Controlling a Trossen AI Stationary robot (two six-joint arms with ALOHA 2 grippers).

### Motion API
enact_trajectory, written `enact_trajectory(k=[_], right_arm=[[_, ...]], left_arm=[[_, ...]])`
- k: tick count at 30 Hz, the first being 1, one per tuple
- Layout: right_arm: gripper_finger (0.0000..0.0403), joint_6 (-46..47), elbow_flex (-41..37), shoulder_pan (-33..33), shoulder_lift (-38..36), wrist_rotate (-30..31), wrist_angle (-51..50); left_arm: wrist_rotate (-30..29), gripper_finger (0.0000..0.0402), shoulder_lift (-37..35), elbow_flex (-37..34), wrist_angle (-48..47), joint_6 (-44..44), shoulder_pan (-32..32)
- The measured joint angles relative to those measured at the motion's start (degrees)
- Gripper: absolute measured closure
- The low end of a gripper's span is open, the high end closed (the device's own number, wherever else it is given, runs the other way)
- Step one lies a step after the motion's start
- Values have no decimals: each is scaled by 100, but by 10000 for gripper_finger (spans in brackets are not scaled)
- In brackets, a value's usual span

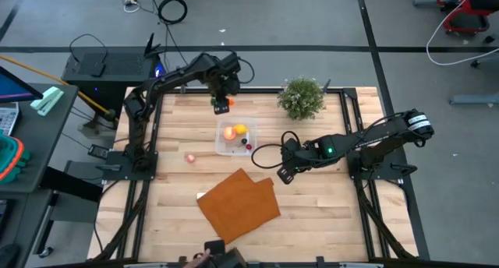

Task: Pick and placing Produce into tupperware
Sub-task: Put the orange carrot into the transparent bin

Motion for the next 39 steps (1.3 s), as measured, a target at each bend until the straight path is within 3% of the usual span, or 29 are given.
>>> enact_trajectory(k=[12, 23, 39], right_arm=[[251, -129, 0, 0, -65, 8, -437], [251, 40, 0, 0, -904, 620, -1126], [251, 177, 2, 0, -1570, 960, -1530]], left_arm=[[11, 203, 0, 25, -246, -410, -1011], [69, 202, 0, 10, -167, -1001, -1679], [73, 204, 10, -252, 292, -1695, -2069]])
